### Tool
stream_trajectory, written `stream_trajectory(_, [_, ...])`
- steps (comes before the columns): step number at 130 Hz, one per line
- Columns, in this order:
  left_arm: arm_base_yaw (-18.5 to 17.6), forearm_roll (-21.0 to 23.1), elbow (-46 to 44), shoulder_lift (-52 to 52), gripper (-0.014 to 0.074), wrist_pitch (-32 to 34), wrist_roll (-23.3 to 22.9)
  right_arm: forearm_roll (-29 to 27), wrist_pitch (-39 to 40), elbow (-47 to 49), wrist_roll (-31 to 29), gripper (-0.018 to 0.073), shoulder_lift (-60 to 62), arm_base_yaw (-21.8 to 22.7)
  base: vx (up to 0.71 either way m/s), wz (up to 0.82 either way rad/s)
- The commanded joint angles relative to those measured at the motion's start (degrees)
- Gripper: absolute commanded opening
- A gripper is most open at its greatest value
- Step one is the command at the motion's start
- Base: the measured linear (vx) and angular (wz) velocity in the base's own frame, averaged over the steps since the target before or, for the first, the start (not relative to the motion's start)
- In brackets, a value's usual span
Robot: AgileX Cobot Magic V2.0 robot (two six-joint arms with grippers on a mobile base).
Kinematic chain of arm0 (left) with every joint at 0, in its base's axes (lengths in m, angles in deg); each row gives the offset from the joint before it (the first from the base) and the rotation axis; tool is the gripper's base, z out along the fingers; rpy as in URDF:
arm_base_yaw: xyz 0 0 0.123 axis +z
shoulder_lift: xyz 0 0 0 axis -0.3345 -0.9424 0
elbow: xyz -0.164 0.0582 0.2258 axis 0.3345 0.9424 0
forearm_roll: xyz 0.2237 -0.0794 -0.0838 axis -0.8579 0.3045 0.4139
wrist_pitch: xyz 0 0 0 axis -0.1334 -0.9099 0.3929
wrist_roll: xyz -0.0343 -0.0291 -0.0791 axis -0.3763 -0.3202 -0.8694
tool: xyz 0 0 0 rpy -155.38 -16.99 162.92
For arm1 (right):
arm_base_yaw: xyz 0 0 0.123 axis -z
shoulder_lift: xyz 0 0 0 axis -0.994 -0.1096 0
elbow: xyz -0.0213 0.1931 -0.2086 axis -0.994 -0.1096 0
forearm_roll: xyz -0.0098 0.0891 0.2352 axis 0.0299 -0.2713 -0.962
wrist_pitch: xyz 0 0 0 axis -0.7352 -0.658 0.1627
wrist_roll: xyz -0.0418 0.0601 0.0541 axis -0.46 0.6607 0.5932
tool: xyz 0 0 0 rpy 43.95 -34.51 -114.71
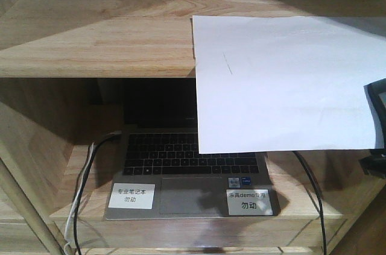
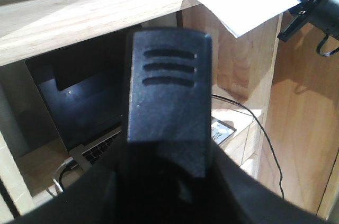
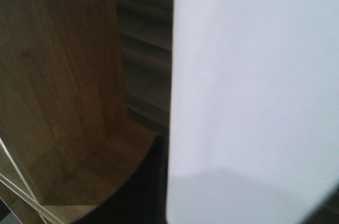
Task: Grab stapler and paper to desk for stapling
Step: 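Pinch the white paper with the right gripper and pull it off the shelf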
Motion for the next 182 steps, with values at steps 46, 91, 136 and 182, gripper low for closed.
stream_trajectory(46, [-0.26, 1.13, -1.39, -0.93, -0.0006, 6.54, -0.06, 12.01, 10.92, 8.33, -0.56, -0.0007, 1.35, -0.12, 0.00, 0.00])
stream_trajectory(91, [-0.26, 1.13, -1.39, -0.93, -0.0006, 6.54, -0.06, 9.87, 5.68, 8.97, -0.62, -0.0007, 8.62, 0.20, 0.00, 0.00])
stream_trajectory(136, [-0.26, 1.13, -1.39, -0.93, -0.0006, 6.54, -0.06, 16.84, -3.03, 8.76, 8.92, -0.0007, 19.48, 12.34, 0.00, 0.00])
stream_trajectory(182, [-0.26, 1.13, -1.39, -0.93, -0.0006, 6.54, -0.06, 15.57, -7.03, 0.05, 16.56, -0.0007, 29.61, 18.85, 0.00, 0.00])
